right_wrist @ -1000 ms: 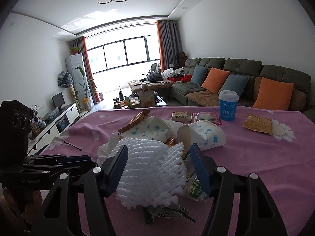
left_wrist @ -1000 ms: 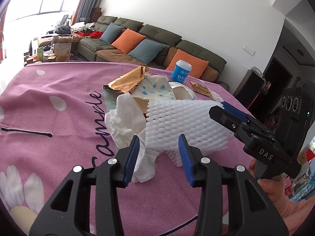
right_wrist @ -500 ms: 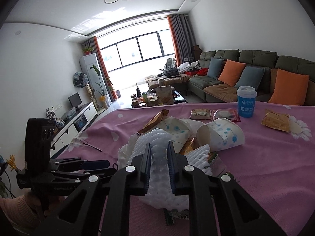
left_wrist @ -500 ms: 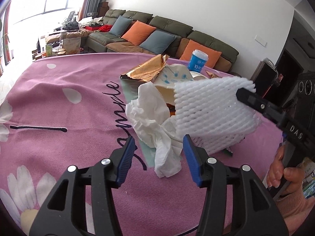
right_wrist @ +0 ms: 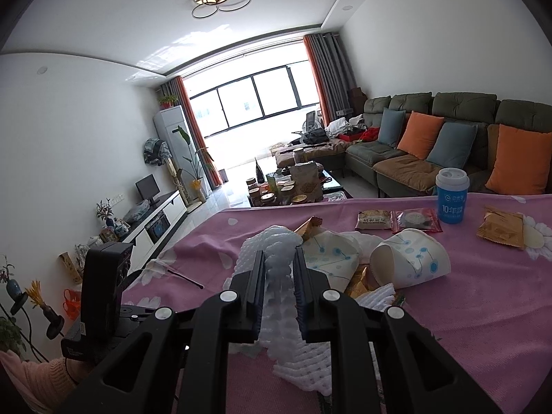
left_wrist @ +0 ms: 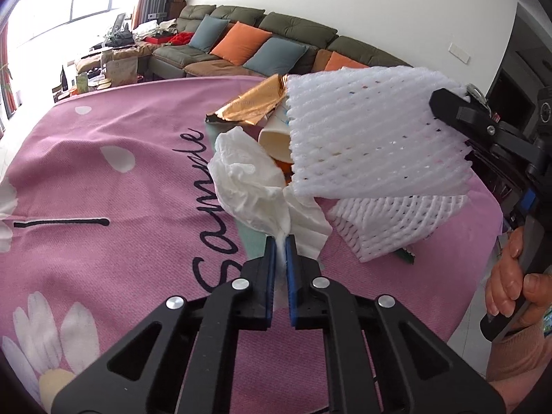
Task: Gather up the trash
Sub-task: 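Grasp the white tissue with the left gripper while the right gripper grasps the white foam net, then carry the tissue and foam net to the teal bin and release both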
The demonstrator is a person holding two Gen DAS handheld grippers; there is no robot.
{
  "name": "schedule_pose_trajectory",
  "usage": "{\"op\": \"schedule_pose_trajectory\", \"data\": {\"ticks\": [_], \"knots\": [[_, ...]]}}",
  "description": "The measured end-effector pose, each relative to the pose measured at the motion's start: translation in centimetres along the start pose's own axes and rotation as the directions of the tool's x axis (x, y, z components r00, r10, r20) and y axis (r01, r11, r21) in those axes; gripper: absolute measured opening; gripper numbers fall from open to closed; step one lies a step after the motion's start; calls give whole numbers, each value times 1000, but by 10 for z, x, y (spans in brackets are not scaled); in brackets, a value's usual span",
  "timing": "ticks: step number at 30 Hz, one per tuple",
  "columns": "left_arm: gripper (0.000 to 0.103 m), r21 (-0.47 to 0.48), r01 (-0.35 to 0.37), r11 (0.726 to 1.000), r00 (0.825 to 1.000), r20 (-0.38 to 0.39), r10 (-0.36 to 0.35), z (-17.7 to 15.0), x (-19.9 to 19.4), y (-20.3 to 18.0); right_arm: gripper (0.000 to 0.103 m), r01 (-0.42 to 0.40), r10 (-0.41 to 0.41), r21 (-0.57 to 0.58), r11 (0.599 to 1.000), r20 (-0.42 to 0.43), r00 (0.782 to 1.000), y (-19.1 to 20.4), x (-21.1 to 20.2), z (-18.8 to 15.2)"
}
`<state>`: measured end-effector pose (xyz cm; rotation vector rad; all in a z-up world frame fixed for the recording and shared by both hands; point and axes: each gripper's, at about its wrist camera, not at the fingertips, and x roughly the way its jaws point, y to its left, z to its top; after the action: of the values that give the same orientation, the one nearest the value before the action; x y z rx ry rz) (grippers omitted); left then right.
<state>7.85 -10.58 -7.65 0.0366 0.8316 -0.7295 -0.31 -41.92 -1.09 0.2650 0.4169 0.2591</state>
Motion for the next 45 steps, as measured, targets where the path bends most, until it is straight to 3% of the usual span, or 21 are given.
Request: {"op": "schedule_pose_trajectory", "data": {"ticks": [5, 12, 20, 28, 35, 38, 45], "knots": [[6, -11, -22, 1000, 997, 71, 22, -6, -38, 14, 14, -60, 60, 4, 998, 0, 998, 15, 10, 5], [6, -74, -97, 992, 985, 136, 107, -26, -100, 52, 14, -174, 174, -6, 985, -25, 984, 52, 32, 10], [6, -174, -217, 960, 952, 180, 248, -53, -171, 110, 14, -311, 310, -4, 950, -84, 947, 99, 75, 17], [6, -304, -322, 897, 908, 169, 383, -82, -227, 176, 14, -422, 418, 11, 906, -172, 892, 150, 128, 23], [6, -384, -369, 846, 884, 137, 448, -107, -257, 223, 14, -470, 455, 0, 883, -247, 855, 195, 165, 18], [6, -412, -384, 826, 878, 116, 465, -116, -263, 242, 14, -481, 462, 0, 877, -280, 842, 210, 180, 15], [7, -476, -390, 789, 884, 49, 466, -137, -256, 281, 15, -487, 448, -18, 873, -363, 817, 243, 220, 3]]}}
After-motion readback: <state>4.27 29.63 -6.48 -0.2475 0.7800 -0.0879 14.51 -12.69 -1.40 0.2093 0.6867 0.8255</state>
